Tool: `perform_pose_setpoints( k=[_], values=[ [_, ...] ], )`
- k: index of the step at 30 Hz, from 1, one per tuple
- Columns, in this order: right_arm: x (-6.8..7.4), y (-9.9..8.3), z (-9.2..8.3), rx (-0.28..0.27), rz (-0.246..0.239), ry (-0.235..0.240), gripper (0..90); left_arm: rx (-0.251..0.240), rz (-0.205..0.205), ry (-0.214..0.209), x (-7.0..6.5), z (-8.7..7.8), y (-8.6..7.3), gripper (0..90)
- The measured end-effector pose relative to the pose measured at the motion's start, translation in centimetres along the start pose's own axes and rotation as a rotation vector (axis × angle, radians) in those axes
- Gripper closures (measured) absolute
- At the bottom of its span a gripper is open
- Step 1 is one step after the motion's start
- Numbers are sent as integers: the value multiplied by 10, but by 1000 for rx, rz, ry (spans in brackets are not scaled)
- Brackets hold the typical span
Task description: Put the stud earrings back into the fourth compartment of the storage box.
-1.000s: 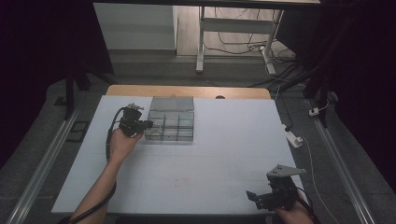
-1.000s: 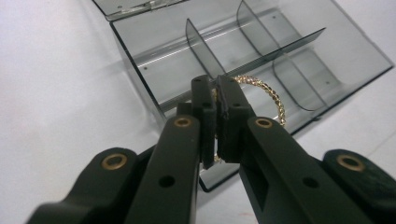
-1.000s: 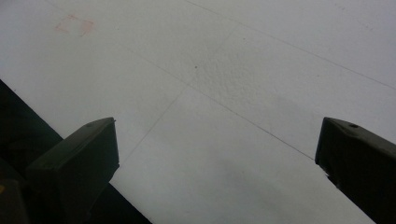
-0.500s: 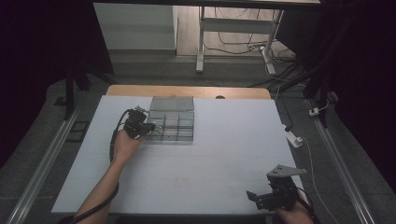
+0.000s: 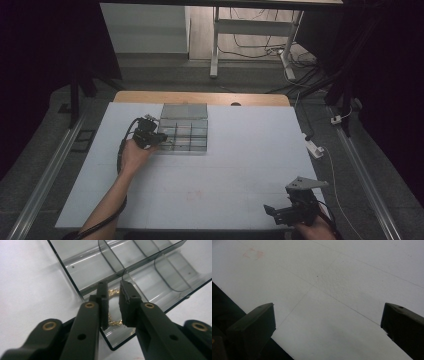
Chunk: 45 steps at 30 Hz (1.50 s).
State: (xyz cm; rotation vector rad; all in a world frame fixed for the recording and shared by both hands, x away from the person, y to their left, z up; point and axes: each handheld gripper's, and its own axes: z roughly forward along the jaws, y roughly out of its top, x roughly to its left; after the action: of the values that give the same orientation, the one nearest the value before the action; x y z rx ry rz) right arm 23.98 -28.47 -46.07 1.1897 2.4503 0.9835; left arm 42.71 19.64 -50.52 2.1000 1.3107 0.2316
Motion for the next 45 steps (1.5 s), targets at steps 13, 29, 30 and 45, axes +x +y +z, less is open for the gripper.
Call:
perform_pose_setpoints(
  k=[13, 29, 30, 45],
  values=[
    [0, -1, -1, -13, -6, 0, 0, -75, 77, -99, -16, -20, -1, 416],
    [1, -1, -2, -16, -13, 1, 0, -97, 87, -233, -42, -58, -25, 86],
    [1, -1, -3, -16, -18, 0, 0, -101, 92, -236, -44, -60, -27, 70],
    [-1, -1, -4, -34, 2, 16, 0, -175, 103, -289, -64, -104, -77, 0]
  ],
)
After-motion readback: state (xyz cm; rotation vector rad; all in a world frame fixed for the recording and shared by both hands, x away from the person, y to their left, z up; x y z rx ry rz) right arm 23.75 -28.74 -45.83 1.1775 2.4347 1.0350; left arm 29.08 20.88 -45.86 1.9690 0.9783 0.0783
